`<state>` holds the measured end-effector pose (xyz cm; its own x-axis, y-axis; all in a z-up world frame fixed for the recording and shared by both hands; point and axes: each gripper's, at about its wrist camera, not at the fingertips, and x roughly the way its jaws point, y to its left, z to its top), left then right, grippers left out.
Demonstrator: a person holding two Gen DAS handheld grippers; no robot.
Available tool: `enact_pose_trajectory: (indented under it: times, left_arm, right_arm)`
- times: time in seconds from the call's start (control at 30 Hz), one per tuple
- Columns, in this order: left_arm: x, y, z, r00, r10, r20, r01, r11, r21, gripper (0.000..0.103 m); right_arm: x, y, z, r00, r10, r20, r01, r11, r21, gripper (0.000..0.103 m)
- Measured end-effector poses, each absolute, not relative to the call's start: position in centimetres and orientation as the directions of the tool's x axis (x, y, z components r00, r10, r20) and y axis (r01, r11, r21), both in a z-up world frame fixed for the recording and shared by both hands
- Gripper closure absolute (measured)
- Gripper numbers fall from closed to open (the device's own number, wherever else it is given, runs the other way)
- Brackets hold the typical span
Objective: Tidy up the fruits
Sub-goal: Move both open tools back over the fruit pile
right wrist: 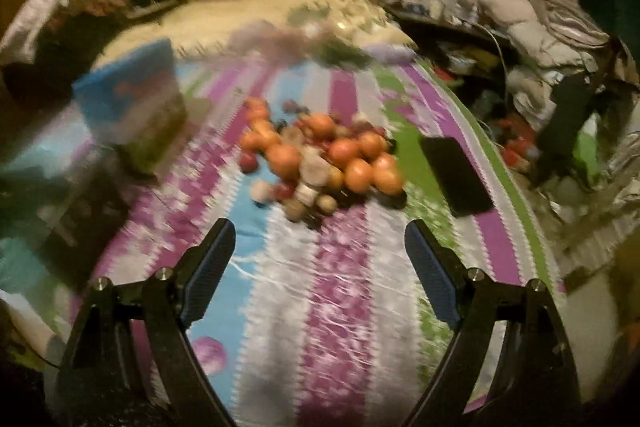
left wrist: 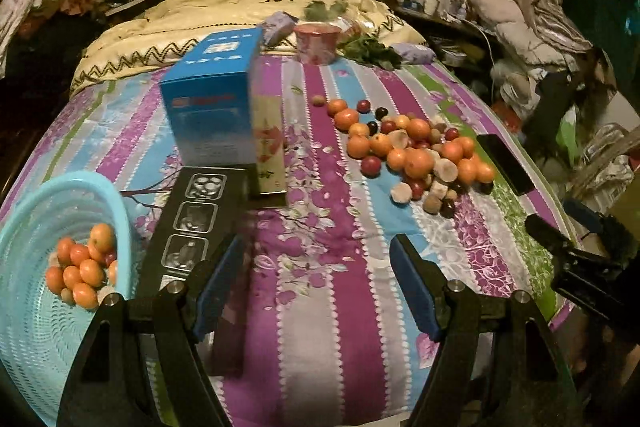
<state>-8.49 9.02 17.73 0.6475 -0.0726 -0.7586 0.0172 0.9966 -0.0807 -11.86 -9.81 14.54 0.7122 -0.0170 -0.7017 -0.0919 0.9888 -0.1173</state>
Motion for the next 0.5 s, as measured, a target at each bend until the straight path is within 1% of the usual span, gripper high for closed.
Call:
enact_pose_trajectory:
  times: [0.23, 0.5]
  left_arm:
    - [-8.6, 8.0, 18.0, 0.647, -0.060, -0.760, 0.027, 0.998, -0.056, 0.026]
    - [-8.3, 7.2, 18.6, 0.650, -0.055, -0.758, 0.045, 0.998, -0.034, 0.026]
  right_arm:
    - [-12.0, -10.6, 13.6, 0.681, -0.060, -0.730, -0.090, 0.982, -0.164, 0.016]
    - [-11.9, -11.0, 13.6, 0.681, -0.054, -0.730, -0.084, 0.985, -0.151, 0.016]
